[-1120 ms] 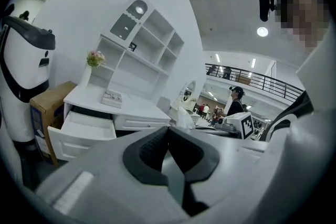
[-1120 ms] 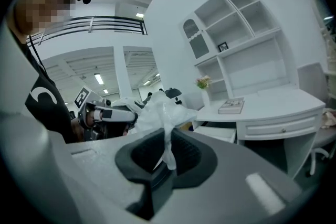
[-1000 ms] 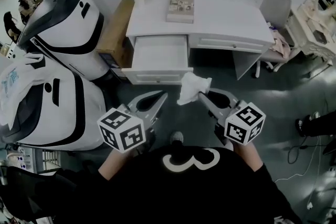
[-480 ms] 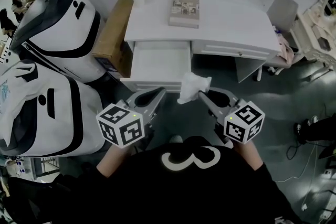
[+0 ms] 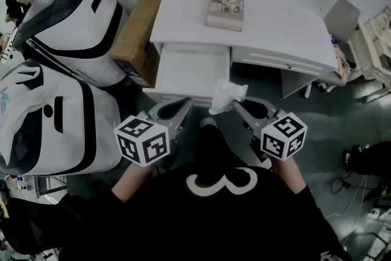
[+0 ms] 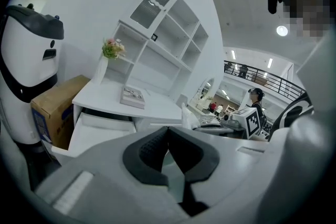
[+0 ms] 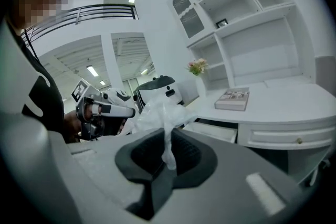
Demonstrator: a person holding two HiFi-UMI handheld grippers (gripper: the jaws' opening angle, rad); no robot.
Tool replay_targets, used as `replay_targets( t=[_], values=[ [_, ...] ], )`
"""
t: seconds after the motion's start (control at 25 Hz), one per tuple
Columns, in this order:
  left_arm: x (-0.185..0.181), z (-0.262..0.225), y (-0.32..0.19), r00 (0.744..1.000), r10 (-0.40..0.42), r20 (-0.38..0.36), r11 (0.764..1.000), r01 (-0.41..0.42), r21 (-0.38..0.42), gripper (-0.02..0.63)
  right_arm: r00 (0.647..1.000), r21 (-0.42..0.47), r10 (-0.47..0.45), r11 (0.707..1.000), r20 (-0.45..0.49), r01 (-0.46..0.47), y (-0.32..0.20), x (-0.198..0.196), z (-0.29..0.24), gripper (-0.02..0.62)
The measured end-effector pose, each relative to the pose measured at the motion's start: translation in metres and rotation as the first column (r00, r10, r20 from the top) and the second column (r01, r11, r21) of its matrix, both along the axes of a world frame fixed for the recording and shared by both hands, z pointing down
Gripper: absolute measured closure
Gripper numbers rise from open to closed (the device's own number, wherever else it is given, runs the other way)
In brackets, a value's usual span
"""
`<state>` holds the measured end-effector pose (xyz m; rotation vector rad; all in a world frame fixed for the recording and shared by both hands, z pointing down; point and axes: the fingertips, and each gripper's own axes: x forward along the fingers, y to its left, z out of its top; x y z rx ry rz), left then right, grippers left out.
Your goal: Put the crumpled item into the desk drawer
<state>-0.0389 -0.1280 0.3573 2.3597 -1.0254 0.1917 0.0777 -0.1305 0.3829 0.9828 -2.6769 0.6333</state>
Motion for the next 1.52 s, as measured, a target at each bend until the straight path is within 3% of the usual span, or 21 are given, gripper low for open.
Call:
replay_targets(
  t=[0.88,1.52],
  values=[
    [-0.046,0.067,-0.166,0.985,-0.167,0.034,0.973,0.170,-0.156,0.595,0.979,-0.168,-0.188,0.970,-0.076,0.173,-0.190,-0.058,0.069,0.554],
    [-0.073,0.112,-0.208,0.972,-0.226,0.062,0.942,0.235,-0.241,0.595,0.938,-0.309,-0.306,0.919,-0.164,0.246,-0.246,-0.102,0.156,0.554]
  ],
)
